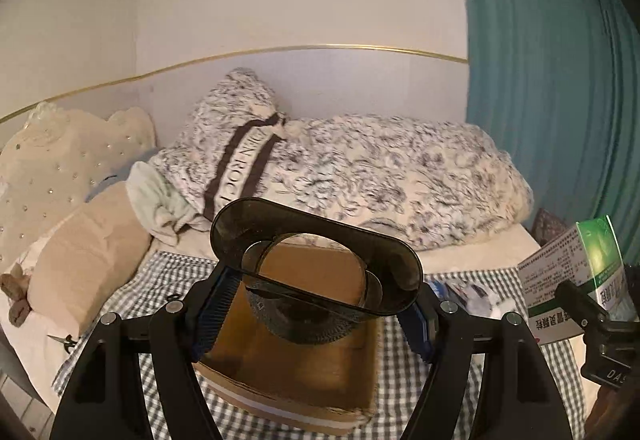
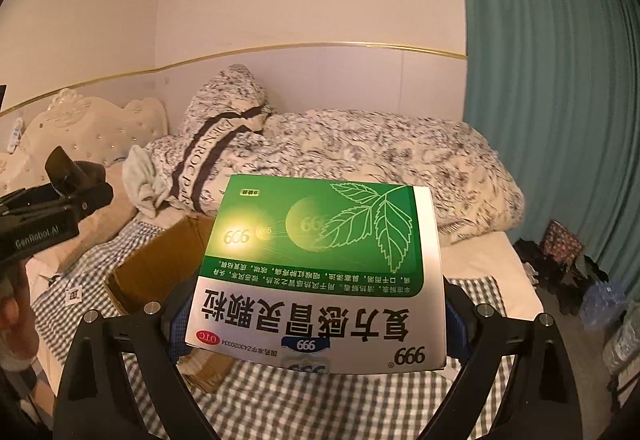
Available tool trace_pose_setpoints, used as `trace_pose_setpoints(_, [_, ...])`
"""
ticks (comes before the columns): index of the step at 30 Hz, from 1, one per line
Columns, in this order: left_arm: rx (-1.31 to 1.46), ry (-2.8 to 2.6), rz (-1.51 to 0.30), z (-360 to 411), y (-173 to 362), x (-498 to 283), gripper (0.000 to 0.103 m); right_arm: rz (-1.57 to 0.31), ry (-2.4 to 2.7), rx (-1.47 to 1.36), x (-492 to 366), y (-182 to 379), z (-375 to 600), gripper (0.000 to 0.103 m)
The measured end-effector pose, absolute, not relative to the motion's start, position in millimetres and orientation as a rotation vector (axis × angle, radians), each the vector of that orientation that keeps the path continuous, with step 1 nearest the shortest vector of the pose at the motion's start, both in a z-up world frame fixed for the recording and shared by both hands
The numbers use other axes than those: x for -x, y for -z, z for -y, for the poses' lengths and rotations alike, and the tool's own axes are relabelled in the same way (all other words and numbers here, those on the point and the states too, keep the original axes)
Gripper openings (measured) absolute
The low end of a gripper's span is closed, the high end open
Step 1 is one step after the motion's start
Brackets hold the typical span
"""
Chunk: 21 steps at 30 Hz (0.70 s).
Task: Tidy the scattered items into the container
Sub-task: 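Carry the eye mask and green box with both tools over the cardboard box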
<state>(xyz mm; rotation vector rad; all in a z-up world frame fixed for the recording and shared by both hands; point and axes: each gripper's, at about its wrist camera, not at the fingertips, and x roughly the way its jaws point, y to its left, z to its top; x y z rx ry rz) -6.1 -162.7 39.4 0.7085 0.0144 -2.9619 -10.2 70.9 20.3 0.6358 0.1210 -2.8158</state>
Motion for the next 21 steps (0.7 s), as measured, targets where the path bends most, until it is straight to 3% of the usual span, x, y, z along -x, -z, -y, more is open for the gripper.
trace_pose_setpoints(10, [-0.752, 2.881, -0.017, 206, -20, 41, 0.075, -0.139, 2.756, -0.597, 36, -30, -31, 0.094])
trace_pose_setpoints(21, [-0.872, 2.862, 0.010, 233, 9, 54, 0.075, -0.173, 2.648, -0.664, 74, -5, 22, 0.094])
